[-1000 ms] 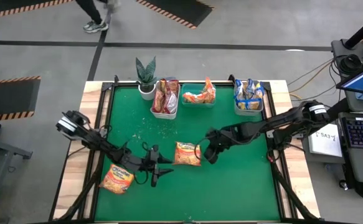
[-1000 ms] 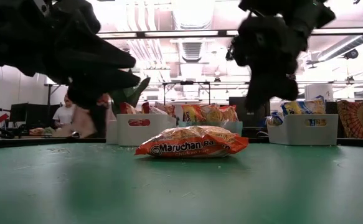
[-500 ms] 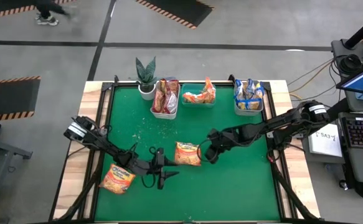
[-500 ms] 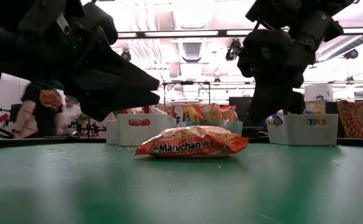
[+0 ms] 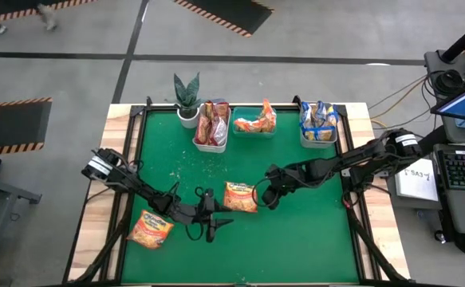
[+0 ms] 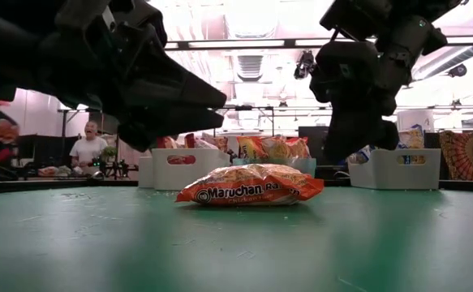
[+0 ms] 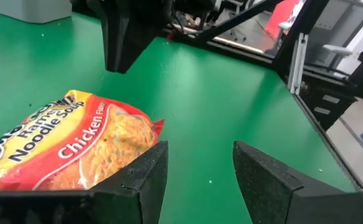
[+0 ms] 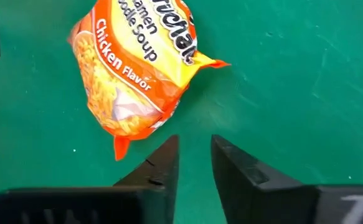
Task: Sort Maruchan noodles
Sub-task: Put the orange noodle pack into the green bin
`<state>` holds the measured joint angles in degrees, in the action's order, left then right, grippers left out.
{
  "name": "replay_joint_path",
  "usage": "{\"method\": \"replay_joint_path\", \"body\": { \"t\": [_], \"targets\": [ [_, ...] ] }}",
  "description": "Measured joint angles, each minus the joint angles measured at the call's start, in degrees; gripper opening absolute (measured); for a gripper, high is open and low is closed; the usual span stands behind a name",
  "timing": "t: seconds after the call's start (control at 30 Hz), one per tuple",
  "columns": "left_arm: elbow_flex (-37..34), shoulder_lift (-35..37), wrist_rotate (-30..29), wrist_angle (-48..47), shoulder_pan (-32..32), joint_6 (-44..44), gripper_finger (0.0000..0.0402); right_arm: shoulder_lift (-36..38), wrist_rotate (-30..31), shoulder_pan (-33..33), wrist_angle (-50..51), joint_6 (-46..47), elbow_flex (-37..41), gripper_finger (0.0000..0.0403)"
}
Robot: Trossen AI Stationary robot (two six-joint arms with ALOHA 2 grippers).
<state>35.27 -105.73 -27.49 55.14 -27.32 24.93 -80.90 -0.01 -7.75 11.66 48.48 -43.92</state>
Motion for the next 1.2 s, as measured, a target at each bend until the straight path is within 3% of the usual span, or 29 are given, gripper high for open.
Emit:
{"method": "replay_joint_path", "body": {
  "t": [0.37, 0.53, 0.83, 1.2],
  "targets": [
    [-0.07, 0.00, 0.00, 0.06, 0.12, -4.02, 0.0164, -0.18, 0.46, -1.05, 0.02, 4.49, 0.13, 0.0216],
    [-0.55, 0.00, 0.00, -0.08, 0.59, -4.94, 0.0164, -0.18, 2.00, -1.98, -0.17, 6.55, 0.24, 0.0258],
    [-0.90, -0.04, 0.02, -0.23, 0.52, -4.33, 0.0164, -0.18, 3.10, -2.49, -3.59, 8.82, 1.35, 0.0271],
    [-1.67, -0.04, 0.00, -4.50, 1.01, -3.71, 0.0164, -0.64, 8.74, -2.49, -23.15, 10.81, 9.49, 0.0274]
  ]
}}
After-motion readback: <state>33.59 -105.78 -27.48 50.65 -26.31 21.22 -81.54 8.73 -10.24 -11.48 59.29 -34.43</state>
